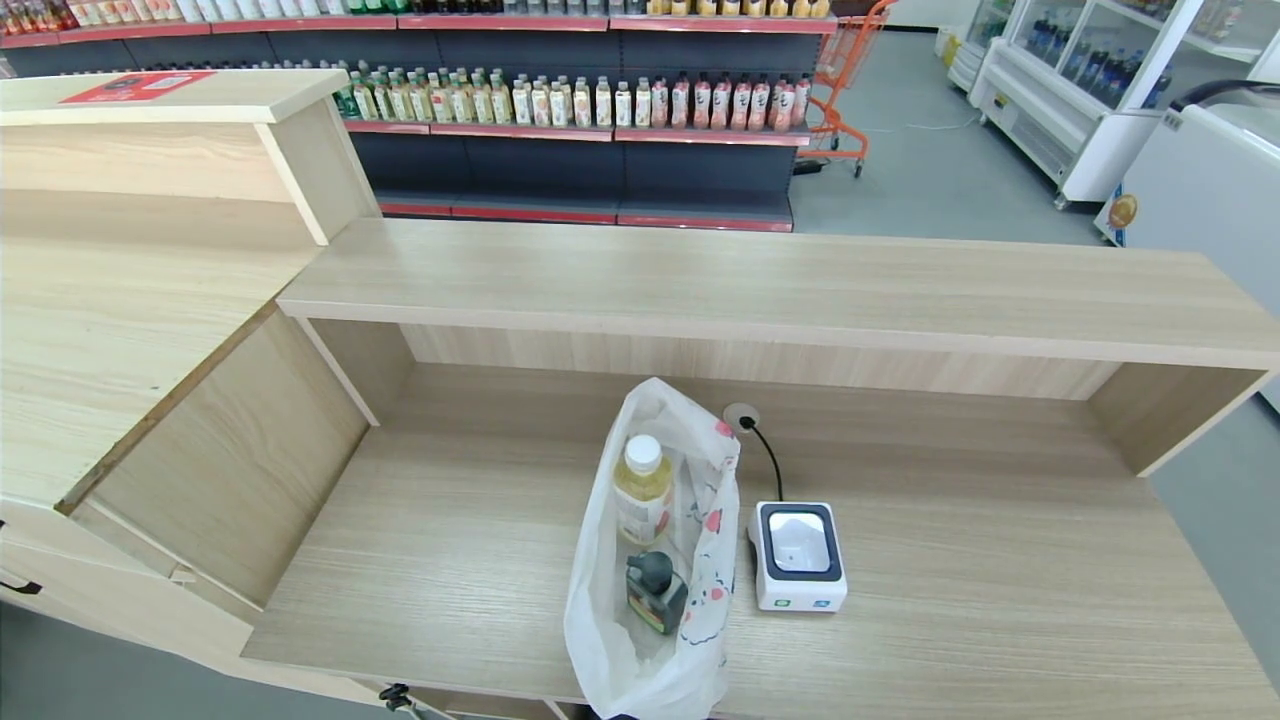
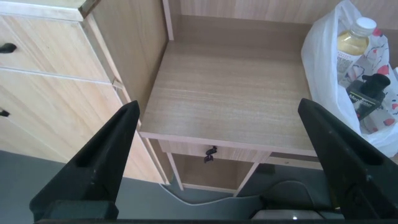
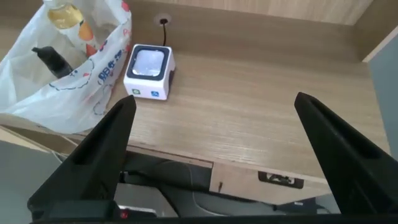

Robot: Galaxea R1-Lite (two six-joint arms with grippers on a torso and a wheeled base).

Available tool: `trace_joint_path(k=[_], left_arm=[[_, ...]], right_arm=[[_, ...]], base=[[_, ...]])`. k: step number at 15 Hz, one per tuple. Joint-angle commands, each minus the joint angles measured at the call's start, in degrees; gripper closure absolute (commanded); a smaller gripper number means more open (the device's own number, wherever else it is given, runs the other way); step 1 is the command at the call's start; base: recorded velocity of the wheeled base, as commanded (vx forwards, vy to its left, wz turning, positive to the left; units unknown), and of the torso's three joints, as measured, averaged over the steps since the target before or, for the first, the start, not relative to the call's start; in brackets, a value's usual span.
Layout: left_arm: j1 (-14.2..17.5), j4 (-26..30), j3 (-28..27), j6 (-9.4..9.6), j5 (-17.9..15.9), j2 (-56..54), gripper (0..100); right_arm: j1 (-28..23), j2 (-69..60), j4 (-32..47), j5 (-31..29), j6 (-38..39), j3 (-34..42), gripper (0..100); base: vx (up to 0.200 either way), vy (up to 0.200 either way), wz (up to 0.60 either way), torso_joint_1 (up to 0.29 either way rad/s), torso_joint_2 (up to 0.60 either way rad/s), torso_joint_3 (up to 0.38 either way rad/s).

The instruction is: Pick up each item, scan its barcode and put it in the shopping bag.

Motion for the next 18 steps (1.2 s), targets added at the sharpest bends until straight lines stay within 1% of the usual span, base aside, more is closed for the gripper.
trace_joint_path(k=[1, 15, 16, 17, 18], left_arm=[[0.0, -0.01, 0.01, -0.01, 0.02, -0.02, 0], [0.0, -0.01, 0.01, -0.01, 0.02, -0.02, 0], [0.0, -0.09, 0.01, -0.71, 0.02, -0.02, 0], [0.0, -0.01, 0.01, -0.8, 0.02, -0.02, 0], [0.0, -0.01, 0.01, -0.45, -0.07, -0.02, 0]], right_arm=[[-0.77, -4.43, 1.68, -0.73, -0.66, 0.16, 0], [-0.77, -4.43, 2.38, -1.52, -0.39, 0.16, 0], [-0.77, -4.43, 2.38, -1.52, -0.39, 0.16, 0], [-0.77, -4.43, 2.38, -1.52, -0.48, 0.16, 0], [-0.77, -4.43, 2.38, -1.52, -0.66, 0.16, 0]], base=[[0.0, 0.0, 0.0, 0.0, 0.0, 0.0], [0.0, 0.0, 0.0, 0.0, 0.0, 0.0], [0.0, 0.0, 0.0, 0.0, 0.0, 0.0], [0.0, 0.0, 0.0, 0.0, 0.0, 0.0], [0.0, 0.0, 0.0, 0.0, 0.0, 0.0]])
